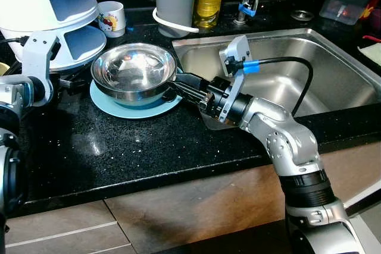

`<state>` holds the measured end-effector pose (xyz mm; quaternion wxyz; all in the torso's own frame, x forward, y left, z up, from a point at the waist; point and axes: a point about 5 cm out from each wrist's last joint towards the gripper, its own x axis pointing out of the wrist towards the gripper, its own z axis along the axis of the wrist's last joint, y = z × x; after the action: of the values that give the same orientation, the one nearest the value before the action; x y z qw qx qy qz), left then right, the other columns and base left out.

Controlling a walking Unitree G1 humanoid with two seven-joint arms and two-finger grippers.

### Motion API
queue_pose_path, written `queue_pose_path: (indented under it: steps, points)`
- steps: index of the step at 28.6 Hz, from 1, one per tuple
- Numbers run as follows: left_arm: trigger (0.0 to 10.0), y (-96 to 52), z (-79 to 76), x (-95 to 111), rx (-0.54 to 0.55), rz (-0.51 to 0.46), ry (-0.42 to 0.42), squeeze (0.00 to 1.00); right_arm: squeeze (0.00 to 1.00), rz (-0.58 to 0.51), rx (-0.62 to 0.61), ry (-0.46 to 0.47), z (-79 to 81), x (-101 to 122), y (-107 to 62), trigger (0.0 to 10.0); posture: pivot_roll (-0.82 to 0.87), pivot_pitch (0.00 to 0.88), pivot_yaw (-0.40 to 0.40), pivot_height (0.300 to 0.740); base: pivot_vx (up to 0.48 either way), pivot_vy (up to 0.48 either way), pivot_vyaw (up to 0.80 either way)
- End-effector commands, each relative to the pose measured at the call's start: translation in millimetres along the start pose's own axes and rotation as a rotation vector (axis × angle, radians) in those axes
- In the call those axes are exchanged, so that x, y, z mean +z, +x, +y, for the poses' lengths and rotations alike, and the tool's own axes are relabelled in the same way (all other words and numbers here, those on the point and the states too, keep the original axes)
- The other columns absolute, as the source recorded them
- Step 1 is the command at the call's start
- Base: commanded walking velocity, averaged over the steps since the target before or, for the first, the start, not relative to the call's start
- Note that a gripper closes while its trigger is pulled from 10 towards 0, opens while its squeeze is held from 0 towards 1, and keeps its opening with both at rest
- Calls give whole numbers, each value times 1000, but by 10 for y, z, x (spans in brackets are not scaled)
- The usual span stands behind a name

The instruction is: Kitchen organization

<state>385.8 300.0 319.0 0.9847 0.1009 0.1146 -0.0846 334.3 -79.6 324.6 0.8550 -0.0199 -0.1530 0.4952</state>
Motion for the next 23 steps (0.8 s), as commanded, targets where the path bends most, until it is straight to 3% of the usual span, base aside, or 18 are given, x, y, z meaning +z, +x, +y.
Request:
queue_pose_path:
  steps: [1,2,3,15,23]
  points:
    - [3451,115,-125,-591,-43,274,-20,0,0,23,18,-14,17,-12,23,10000,-41,290,-41,740,0,0,0]
    - [2627,115,-126,-592,-44,274,-22,0,0,23,17,-13,16,-12,24,10000,-41,290,-41,740,0,0,0]
    - [0,115,-128,-598,-47,276,-25,0,0,23,17,-13,13,-13,25,10000,-41,293,-41,740,0,0,0]
    - [0,82,-106,-617,-83,299,0,0,0,25,15,-16,-3,-22,18,10000,-37,292,-40,740,0,0,0]
    - [0,5,37,-618,-8,289,23,0,0,15,11,-14,-12,-18,25,10000,-33,282,-41,740,0,0,0]
